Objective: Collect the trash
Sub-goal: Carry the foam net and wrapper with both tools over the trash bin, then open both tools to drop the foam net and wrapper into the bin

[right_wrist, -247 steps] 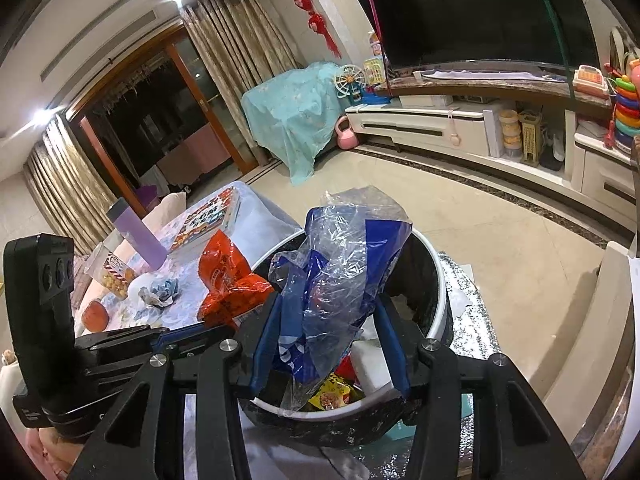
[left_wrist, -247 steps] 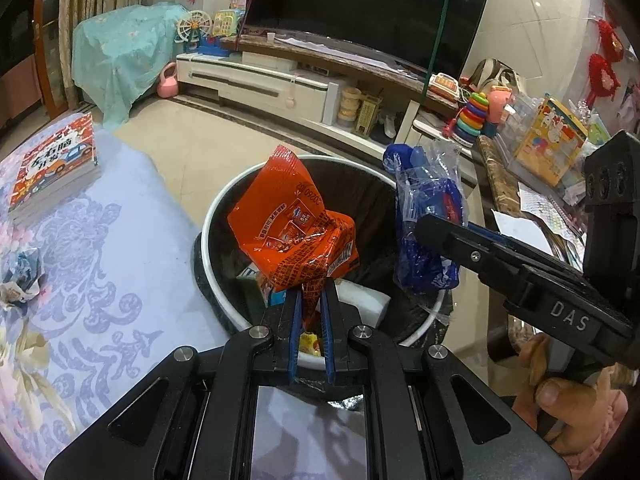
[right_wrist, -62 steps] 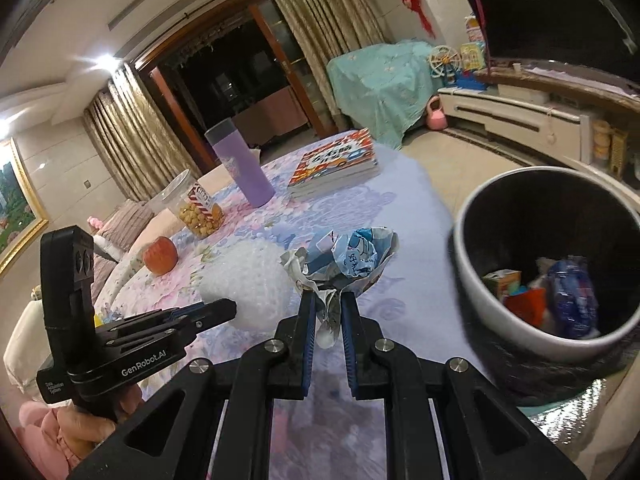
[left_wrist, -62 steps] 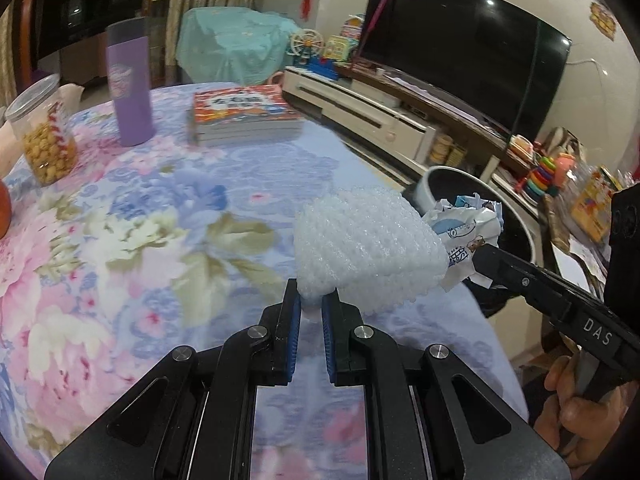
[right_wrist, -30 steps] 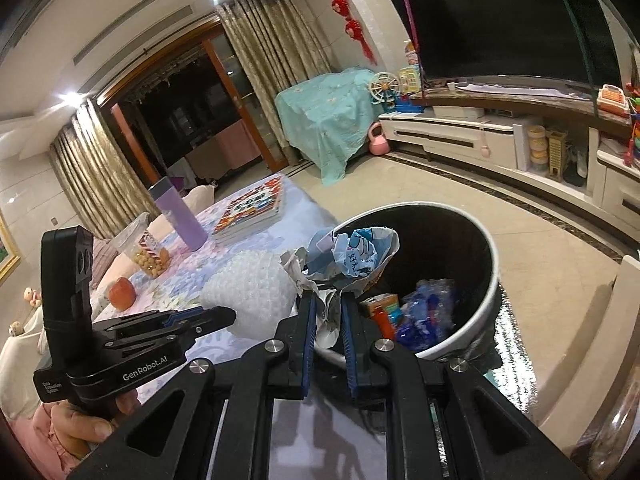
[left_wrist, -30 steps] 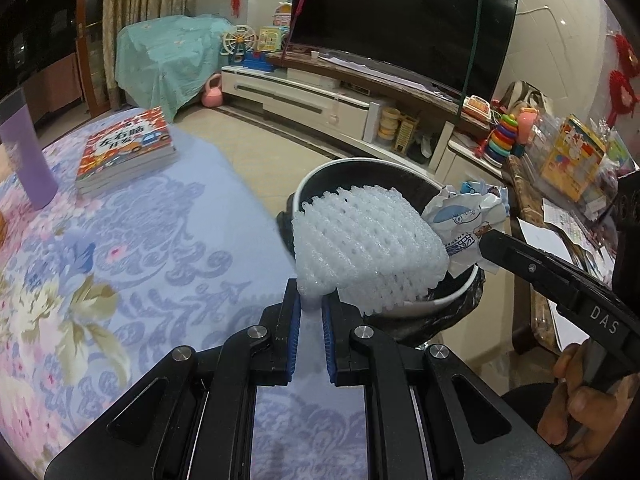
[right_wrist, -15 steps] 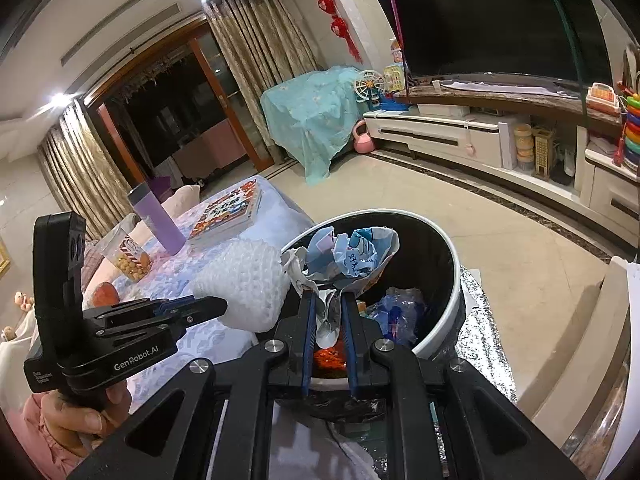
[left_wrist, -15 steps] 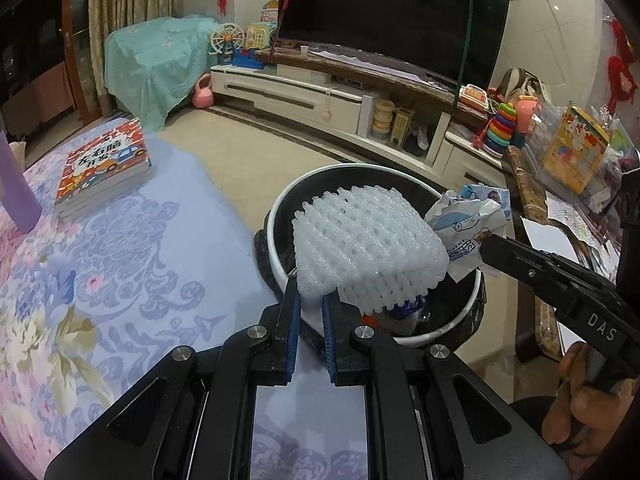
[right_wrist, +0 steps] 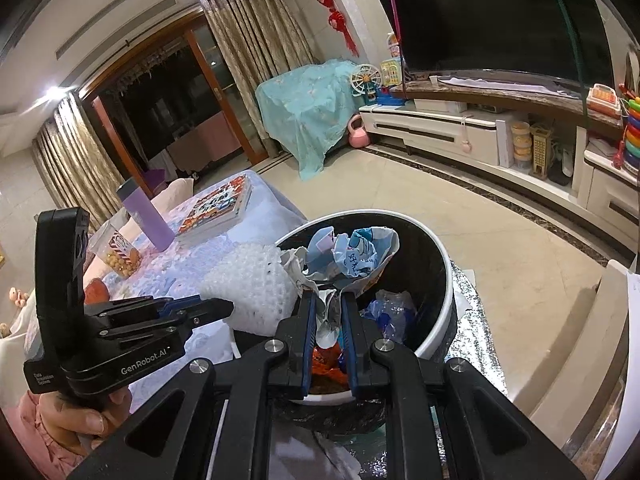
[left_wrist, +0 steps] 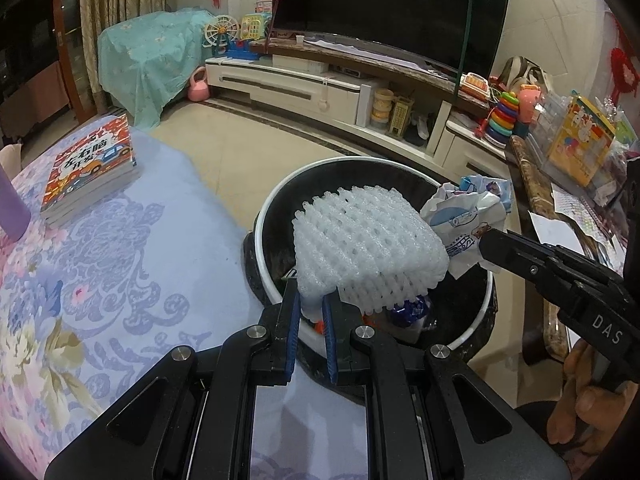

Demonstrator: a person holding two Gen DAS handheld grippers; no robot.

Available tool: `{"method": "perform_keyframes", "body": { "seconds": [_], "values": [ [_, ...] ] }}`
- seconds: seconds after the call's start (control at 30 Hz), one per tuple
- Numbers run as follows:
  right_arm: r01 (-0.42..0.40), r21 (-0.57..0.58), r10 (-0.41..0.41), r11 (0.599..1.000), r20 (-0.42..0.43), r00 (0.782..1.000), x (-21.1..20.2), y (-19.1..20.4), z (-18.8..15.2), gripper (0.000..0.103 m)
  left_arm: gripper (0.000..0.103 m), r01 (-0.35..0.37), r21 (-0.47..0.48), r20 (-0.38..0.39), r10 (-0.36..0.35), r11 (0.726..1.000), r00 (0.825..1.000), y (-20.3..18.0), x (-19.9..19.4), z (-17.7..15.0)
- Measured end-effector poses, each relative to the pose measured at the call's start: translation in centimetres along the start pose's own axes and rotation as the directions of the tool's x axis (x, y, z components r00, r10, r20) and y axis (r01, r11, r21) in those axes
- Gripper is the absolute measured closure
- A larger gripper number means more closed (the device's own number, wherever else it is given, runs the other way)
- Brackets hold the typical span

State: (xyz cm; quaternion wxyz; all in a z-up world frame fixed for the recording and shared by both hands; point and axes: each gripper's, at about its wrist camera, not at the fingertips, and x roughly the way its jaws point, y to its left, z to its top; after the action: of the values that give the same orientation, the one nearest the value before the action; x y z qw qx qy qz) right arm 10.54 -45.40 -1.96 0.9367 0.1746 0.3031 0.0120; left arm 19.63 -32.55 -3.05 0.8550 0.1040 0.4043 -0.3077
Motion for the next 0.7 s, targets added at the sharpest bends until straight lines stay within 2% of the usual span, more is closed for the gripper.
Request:
{"method": "perform_keyframes", "body": {
  "seconds": [0.7],
  "values": [
    [0.029,-0.005,-0.029,1.0,-0.033,0.999,1.5,-0.6,0.4,0.088,0.091,0.002,0.001,-0.028,-0.002,1.0,1.0,-0.1,1.4,0.4]
  ]
}}
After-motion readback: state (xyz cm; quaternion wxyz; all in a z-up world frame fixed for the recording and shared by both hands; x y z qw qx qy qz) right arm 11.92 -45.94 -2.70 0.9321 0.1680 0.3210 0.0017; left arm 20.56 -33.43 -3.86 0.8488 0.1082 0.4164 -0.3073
